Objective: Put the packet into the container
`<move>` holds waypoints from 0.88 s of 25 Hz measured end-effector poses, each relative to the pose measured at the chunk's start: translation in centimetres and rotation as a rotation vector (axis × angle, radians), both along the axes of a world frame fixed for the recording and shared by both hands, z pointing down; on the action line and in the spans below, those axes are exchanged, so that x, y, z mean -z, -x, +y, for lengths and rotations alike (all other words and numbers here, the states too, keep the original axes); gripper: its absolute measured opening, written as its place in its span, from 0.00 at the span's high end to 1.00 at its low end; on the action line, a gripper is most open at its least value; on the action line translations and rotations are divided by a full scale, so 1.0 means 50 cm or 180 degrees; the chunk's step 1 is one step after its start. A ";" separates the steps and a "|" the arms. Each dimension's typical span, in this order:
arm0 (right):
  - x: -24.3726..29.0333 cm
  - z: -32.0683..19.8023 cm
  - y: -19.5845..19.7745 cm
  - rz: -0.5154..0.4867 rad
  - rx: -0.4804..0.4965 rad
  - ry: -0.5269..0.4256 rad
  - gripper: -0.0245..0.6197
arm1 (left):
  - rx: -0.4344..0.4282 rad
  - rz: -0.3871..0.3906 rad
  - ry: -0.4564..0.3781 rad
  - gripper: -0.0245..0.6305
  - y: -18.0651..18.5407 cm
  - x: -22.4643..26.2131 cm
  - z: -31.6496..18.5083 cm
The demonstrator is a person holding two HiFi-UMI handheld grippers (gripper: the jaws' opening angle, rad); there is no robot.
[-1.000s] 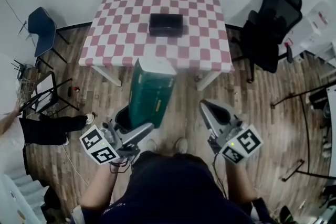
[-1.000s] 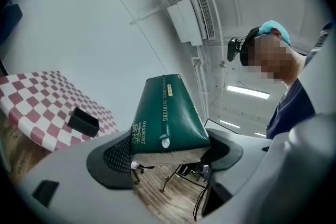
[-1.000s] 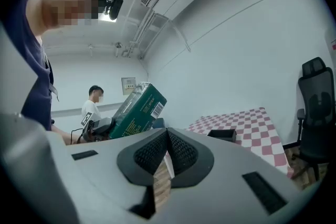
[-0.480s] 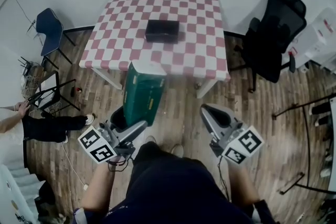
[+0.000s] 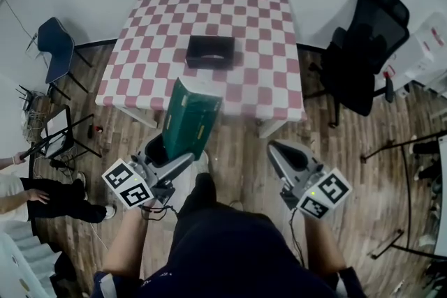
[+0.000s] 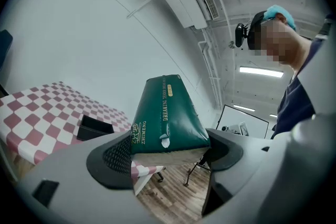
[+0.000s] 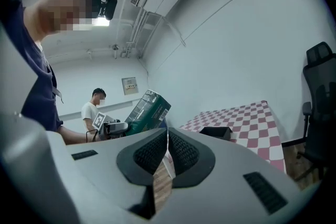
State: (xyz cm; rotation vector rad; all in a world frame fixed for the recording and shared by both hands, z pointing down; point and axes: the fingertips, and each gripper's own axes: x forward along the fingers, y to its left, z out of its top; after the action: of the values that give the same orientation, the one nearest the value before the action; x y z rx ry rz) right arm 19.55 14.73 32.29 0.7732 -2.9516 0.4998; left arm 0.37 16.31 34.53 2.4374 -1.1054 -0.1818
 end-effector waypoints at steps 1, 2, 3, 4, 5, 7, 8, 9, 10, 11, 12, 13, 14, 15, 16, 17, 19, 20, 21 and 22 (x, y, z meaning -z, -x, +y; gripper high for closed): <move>-0.007 -0.016 0.017 0.0012 -0.0024 0.0005 0.94 | -0.0014 0.0001 0.0005 0.33 0.021 -0.010 -0.018; -0.015 -0.032 0.037 0.0016 -0.0059 0.0017 0.94 | -0.0036 -0.0005 0.0012 0.33 0.044 -0.021 -0.038; -0.022 -0.052 0.057 0.0015 -0.0107 0.0039 0.94 | -0.0074 -0.0022 0.0026 0.33 0.066 -0.031 -0.061; -0.028 -0.075 0.077 0.0014 -0.0162 0.0073 0.94 | -0.0126 -0.0048 0.0045 0.33 0.088 -0.039 -0.088; -0.032 -0.100 0.097 0.0018 -0.0210 0.0109 0.94 | -0.0182 -0.0074 0.0068 0.33 0.108 -0.045 -0.120; -0.034 -0.155 0.134 0.0051 -0.0260 0.0162 0.94 | -0.0274 -0.0113 0.0106 0.33 0.144 -0.053 -0.181; -0.030 -0.178 0.151 0.0078 -0.0270 0.0179 0.94 | -0.0308 -0.0134 0.0123 0.33 0.161 -0.056 -0.207; -0.026 -0.198 0.167 0.0104 -0.0281 0.0192 0.94 | -0.0342 -0.0166 0.0137 0.33 0.176 -0.059 -0.230; -0.022 -0.216 0.182 0.0122 -0.0297 0.0199 0.94 | -0.0380 -0.0210 0.0146 0.33 0.192 -0.064 -0.252; -0.021 -0.232 0.198 0.0135 -0.0318 0.0203 0.94 | -0.0421 -0.0265 0.0146 0.33 0.208 -0.070 -0.275; -0.022 -0.249 0.212 0.0146 -0.0342 0.0207 0.94 | -0.0468 -0.0328 0.0137 0.33 0.222 -0.076 -0.298; -0.024 -0.267 0.225 0.0156 -0.0368 0.0217 0.94 | -0.0520 -0.0397 0.0121 0.33 0.234 -0.082 -0.323; -0.027 -0.284 0.237 0.0165 -0.0396 0.0235 0.94 | -0.0581 -0.0472 0.0104 0.33 0.245 -0.089 -0.348; -0.029 -0.300 0.248 0.0174 -0.0426 0.0259 0.94 | -0.0646 -0.0547 0.0092 0.33 0.254 -0.095 -0.373; -0.032 -0.315 0.257 0.0185 -0.0458 0.0284 0.94 | -0.0710 -0.0618 0.0085 0.33 0.263 -0.101 -0.398; -0.034 -0.330 0.265 0.0195 -0.0491 0.0310 0.94 | -0.0775 -0.0685 0.0074 0.33 0.269 -0.107 -0.424; -0.041 -0.355 0.276 0.0206 -0.0555 0.0360 0.94 | -0.0907 -0.0817 0.0052 0.33 0.277 -0.118 -0.472; -0.046 -0.365 0.279 0.0210 -0.0586 0.0387 0.94 | -0.0976 -0.0888 0.0047 0.33 0.278 -0.126 -0.494; -0.052 -0.374 0.280 0.0215 -0.0613 0.0414 0.94 | -0.1046 -0.0963 0.0046 0.33 0.278 -0.135 -0.514; -0.059 -0.383 0.281 0.0220 -0.0637 0.0441 0.94 | -0.1115 -0.1042 0.0047 0.33 0.277 -0.146 -0.533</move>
State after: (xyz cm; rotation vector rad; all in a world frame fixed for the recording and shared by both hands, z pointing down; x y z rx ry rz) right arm 5.52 -4.41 35.24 1.0515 -2.7560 0.6668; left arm -13.47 -10.36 41.82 2.6596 -0.7758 0.3451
